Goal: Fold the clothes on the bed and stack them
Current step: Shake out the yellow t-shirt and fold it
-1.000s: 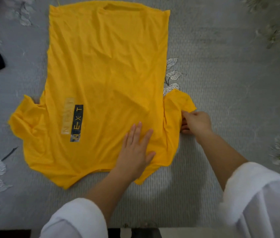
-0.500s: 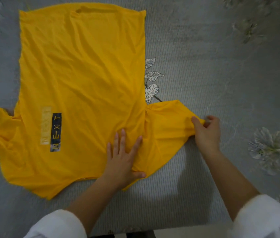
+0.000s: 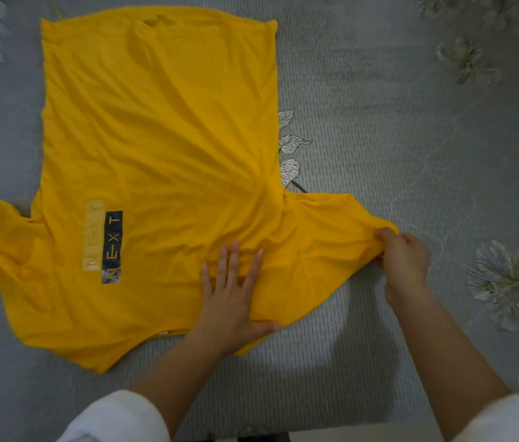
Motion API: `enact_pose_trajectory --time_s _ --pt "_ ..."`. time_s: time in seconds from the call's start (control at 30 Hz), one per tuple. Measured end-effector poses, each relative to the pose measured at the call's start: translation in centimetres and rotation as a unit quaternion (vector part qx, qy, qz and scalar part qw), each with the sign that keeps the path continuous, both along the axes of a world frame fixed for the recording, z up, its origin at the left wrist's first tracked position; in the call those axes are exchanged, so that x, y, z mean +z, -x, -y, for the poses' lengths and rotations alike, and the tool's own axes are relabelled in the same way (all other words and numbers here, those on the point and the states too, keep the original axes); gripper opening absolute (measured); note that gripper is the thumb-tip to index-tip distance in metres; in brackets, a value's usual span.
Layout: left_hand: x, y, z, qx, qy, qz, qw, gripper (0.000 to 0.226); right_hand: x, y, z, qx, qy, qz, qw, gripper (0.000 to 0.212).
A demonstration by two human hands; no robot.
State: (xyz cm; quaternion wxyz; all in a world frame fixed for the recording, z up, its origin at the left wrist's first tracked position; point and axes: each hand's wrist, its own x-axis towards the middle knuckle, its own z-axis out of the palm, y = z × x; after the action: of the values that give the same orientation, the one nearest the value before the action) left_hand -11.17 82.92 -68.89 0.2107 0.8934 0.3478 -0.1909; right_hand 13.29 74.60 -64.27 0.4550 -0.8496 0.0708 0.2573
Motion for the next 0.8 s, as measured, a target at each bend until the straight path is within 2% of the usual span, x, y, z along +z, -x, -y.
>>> enact_pose_trajectory --time_s 0.07,0.2,0.33,0.4,0.43,0.47,0.5,0.53,0.6,0.67,0.7,0.73,0.8 --pt "0.1 0.5 0.2 0.0 -0.001 0.019 1.0 0.116 1.5 0.8 -1.3 0.006 -0.033 -0.015 0.999 0.022" --pt "0.7 1.3 0.5 0.037 0.007 0.066 0.997 0.093 4.9 4.9 -5.2 0.128 -0.056 0.006 0.99 0.018" --pt "1.2 2.3 0.5 0.017 -0.005 0.096 0.995 0.078 5.9 10.4 -9.4 0.289 -0.134 -0.053 0.946 0.02" --pt "0.8 3.1 0.2 0.001 -0.006 0.094 0.996 0.076 5.0 11.8 -10.0 0.348 -0.134 -0.063 0.926 0.014" --pt "0.5 3.5 0.0 -0.008 0.001 0.084 0.996 0.074 4.3 12.1 -9.9 0.361 -0.12 -0.042 0.924 0.006" --pt "0.3 4.1 -0.2 -0.016 0.009 0.066 0.998 0.073 3.4 12.1 -9.5 0.38 -0.086 0.003 0.921 0.008" --pt "0.0 4.5 -0.3 -0.019 0.009 0.05 0.999 0.073 2.4 12.0 -8.9 0.416 -0.035 0.06 0.907 0.019" --pt "-0.2 4.9 -0.3 -0.019 0.005 0.043 0.999 0.073 1.5 11.8 -8.4 0.466 0.023 0.114 0.877 0.034" --pt "-0.1 5.3 -0.1 -0.008 0.008 0.047 0.999 0.074 -0.3 11.7 -7.6 0.569 0.126 0.189 0.791 0.061" --pt "0.4 5.9 0.0 0.004 0.005 0.076 0.997 0.072 -1.7 12.0 -7.3 0.647 0.198 0.205 0.708 0.069" --pt "0.7 6.3 0.1 0.01 -0.004 0.095 0.995 0.069 -2.2 12.3 -7.2 0.67 0.227 0.201 0.678 0.069" --pt "0.9 6.9 0.2 0.019 -0.012 0.112 0.993 0.066 -2.5 12.6 -7.2 0.679 0.247 0.198 0.663 0.068" --pt "1.3 8.7 -0.4 0.047 -0.021 0.14 0.989 0.061 -2.6 13.6 -7.6 0.666 0.264 0.212 0.665 0.069"
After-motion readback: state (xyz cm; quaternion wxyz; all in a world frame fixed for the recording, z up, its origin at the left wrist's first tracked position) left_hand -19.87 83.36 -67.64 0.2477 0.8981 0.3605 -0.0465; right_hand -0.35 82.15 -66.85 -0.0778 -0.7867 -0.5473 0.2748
